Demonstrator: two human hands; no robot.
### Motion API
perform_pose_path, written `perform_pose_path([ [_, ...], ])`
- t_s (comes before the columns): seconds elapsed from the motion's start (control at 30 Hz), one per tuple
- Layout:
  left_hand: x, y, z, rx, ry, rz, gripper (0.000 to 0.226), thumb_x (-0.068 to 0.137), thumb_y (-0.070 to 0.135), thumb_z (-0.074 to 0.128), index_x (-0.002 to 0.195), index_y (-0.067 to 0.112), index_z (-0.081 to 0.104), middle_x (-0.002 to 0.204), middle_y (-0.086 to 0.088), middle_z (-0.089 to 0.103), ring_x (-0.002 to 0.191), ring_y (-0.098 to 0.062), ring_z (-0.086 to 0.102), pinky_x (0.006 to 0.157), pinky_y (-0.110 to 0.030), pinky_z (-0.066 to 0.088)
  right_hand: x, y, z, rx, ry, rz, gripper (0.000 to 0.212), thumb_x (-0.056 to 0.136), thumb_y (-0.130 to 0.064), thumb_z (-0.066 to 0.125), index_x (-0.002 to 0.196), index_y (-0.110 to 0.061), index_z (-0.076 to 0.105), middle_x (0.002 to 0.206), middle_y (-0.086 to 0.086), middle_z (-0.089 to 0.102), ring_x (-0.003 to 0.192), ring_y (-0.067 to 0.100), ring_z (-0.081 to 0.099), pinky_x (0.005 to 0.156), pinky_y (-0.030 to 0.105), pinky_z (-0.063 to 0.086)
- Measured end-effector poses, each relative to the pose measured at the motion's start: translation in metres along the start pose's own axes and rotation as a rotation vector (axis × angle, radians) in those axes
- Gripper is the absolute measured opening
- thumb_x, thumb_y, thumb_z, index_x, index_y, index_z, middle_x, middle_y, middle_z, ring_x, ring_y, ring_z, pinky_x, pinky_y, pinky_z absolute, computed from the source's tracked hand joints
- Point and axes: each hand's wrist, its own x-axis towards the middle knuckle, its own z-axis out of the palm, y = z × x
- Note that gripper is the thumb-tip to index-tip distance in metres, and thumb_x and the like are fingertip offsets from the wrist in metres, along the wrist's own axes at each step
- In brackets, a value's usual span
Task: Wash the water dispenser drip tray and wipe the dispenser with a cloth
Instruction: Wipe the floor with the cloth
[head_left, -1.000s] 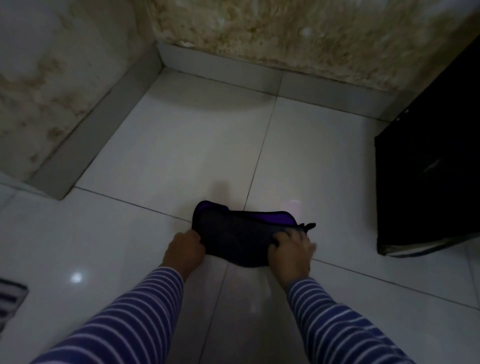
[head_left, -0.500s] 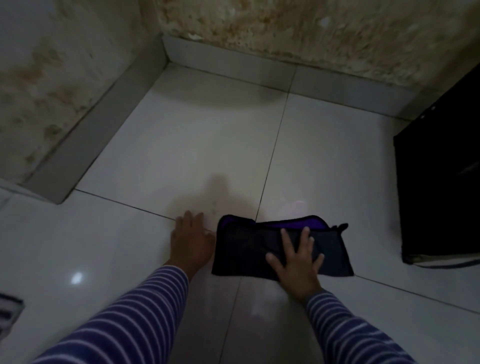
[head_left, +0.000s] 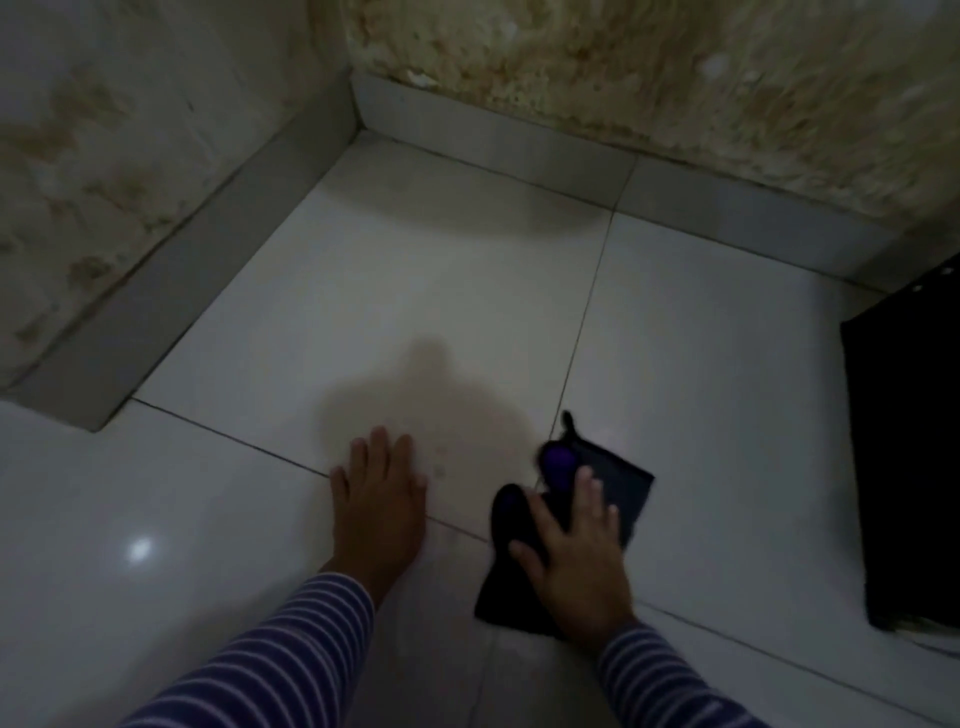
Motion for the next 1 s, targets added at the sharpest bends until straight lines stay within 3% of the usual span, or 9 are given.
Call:
perform_pose_path([
  [0.1, 0.0, 0.004, 0.005, -0.008, 0.007, -0.021, 0.054, 0.097, 0.036, 0.032, 0.148, 0.018, 0.029, 0.158, -0.014, 0.019, 0.144, -0.036, 0.018, 0.111, -0.056, 0.016, 0.051, -0.004, -0.01, 0.064, -0.033, 0.092, 0.074, 0.085, -0.074, 0.013, 0.15, -0.04, 0.005, 0.158, 0.018, -0.015, 0.146, 0.036, -0.014, 0.116, 0.051, -0.007],
  [0.23, 0.005, -0.002, 0.003, 0.011, 0.055, 0.015, 0.056, 0.091, 0.039, 0.029, 0.137, 0.015, 0.049, 0.147, -0.018, 0.042, 0.132, -0.041, 0.041, 0.102, -0.057, 0.034, 0.075, -0.064, -0.016, 0.138, -0.03, -0.135, 0.069, 0.094, -0.06, 0.024, 0.152, -0.026, 0.006, 0.161, 0.01, 0.004, 0.148, 0.029, 0.002, 0.117, 0.045, -0.006],
  [0.33, 0.014, -0.009, -0.005, -0.012, 0.094, 0.005, 0.055, 0.085, 0.039, 0.032, 0.129, 0.017, 0.057, 0.138, -0.016, 0.053, 0.118, -0.04, 0.053, 0.094, -0.053, 0.039, 0.038, -0.076, -0.008, 0.109, -0.028, -0.296, 0.062, 0.091, -0.047, 0.041, 0.142, -0.013, 0.041, 0.147, 0.005, 0.044, 0.134, 0.025, 0.045, 0.112, 0.044, 0.03],
  [0.4, 0.023, -0.01, -0.01, -0.015, 0.117, -0.028, 0.053, 0.086, 0.036, 0.034, 0.132, 0.018, 0.053, 0.142, -0.014, 0.049, 0.119, -0.038, 0.05, 0.095, -0.052, 0.037, 0.021, -0.058, -0.008, 0.064, -0.028, -0.279, 0.056, 0.093, -0.049, 0.033, 0.129, -0.015, 0.058, 0.138, 0.01, 0.054, 0.122, 0.029, 0.057, 0.1, 0.046, 0.044],
  [0.53, 0.028, -0.009, -0.01, 0.014, 0.144, -0.015, 0.057, 0.087, 0.036, 0.029, 0.132, 0.012, 0.053, 0.143, -0.017, 0.048, 0.127, -0.037, 0.048, 0.101, -0.053, 0.036, 0.055, -0.024, -0.021, 0.062, 0.032, 0.013, 0.074, 0.09, -0.065, 0.009, 0.135, -0.026, 0.053, 0.15, 0.03, 0.027, 0.136, 0.049, 0.031, 0.106, 0.06, 0.03],
  [0.67, 0.032, -0.012, -0.008, -0.093, 0.183, 0.004, 0.061, 0.09, 0.037, 0.021, 0.136, 0.008, 0.049, 0.146, -0.016, 0.043, 0.135, -0.036, 0.039, 0.109, -0.052, 0.027, 0.114, -0.052, -0.026, 0.066, 0.02, 0.001, 0.07, 0.091, -0.066, 0.016, 0.151, -0.028, 0.021, 0.161, 0.015, 0.0, 0.147, 0.035, -0.001, 0.117, 0.05, 0.0],
  [0.73, 0.033, -0.013, -0.007, -0.172, 0.22, 0.022, 0.061, 0.091, 0.036, 0.021, 0.135, 0.005, 0.05, 0.144, -0.018, 0.045, 0.135, -0.037, 0.039, 0.11, -0.053, 0.026, 0.119, -0.085, -0.023, 0.074, 0.02, -0.121, 0.065, 0.095, -0.056, 0.025, 0.15, -0.021, 0.024, 0.161, 0.012, 0.008, 0.148, 0.032, 0.006, 0.118, 0.049, 0.003],
  [0.87, 0.032, -0.015, -0.007, -0.17, 0.198, 0.035, 0.063, 0.09, 0.039, 0.019, 0.138, 0.007, 0.045, 0.147, -0.018, 0.04, 0.138, -0.037, 0.033, 0.111, -0.053, 0.023, 0.063, -0.102, -0.01, 0.058, -0.031, -0.339, 0.054, 0.088, -0.044, 0.038, 0.131, -0.017, 0.056, 0.143, 0.007, 0.049, 0.13, 0.029, 0.049, 0.109, 0.048, 0.033],
  [1.0, 0.036, -0.012, -0.006, -0.017, 0.103, 0.017, 0.068, 0.089, 0.047, 0.014, 0.145, 0.016, 0.036, 0.155, -0.012, 0.027, 0.143, -0.033, 0.024, 0.113, -0.051, 0.018, 0.053, -0.045, -0.01, 0.04, 0.012, -0.239, 0.058, 0.096, -0.048, 0.026, 0.127, -0.013, 0.06, 0.14, 0.013, 0.052, 0.125, 0.038, 0.052, 0.108, 0.048, 0.029],
])
